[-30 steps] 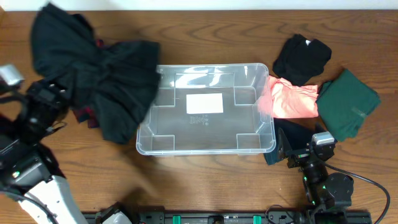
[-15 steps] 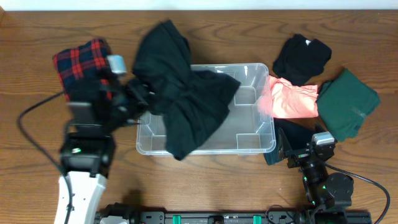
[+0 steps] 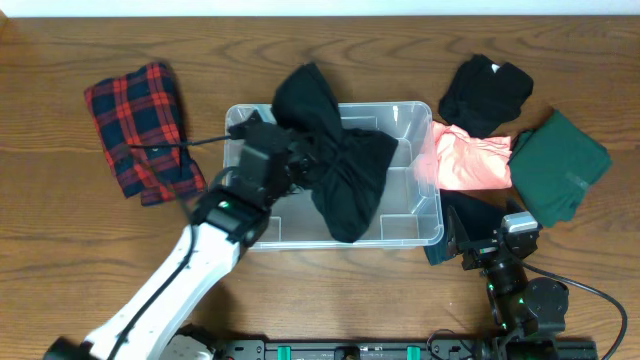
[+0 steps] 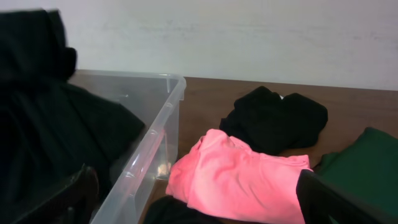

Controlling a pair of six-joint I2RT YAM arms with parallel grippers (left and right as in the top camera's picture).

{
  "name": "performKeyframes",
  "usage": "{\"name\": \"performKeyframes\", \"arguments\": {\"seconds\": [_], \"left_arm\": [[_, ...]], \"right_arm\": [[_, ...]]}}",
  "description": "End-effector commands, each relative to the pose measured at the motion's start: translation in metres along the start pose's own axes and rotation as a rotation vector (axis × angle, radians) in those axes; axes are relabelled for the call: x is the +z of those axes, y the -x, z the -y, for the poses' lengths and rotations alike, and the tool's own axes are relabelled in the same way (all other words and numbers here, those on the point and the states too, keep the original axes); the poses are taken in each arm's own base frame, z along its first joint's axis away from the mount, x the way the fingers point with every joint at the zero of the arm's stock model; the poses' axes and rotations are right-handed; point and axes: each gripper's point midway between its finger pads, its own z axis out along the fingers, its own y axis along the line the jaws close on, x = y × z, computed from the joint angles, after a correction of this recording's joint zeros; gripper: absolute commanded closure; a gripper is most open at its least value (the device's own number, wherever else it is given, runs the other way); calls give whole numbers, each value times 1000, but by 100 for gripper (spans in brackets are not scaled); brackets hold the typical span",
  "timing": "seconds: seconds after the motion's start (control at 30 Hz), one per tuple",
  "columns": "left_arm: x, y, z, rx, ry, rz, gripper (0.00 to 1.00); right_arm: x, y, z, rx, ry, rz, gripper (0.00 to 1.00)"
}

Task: Pack container
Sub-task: 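Lower the black garment into the bin and open the left gripper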

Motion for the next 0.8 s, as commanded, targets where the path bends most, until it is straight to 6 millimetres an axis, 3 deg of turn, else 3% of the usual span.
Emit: {"name": "performKeyframes", "arguments": {"seconds": [0.0,0.2,0.37,0.47,0.67,0.77], "left_arm": [[5,-4,22,-43,-61,17,95],[5,-10,46,-26,-147,32,94],[6,-8,40,-52,-120,49,94],[7,-6,27,-50,-61,70,94],[4,0,-27,-22,171,135,96],[3,-3,-34,11,201,119,89]], "right_arm": [[0,-1,1,13,-4,-1,1],[0,-1,1,13,-4,-1,1],[0,-1,1,13,-4,-1,1],[0,-1,1,13,-4,-1,1],[0,-1,1,13,-4,-1,1],[0,-1,1,13,-4,-1,1]]}}
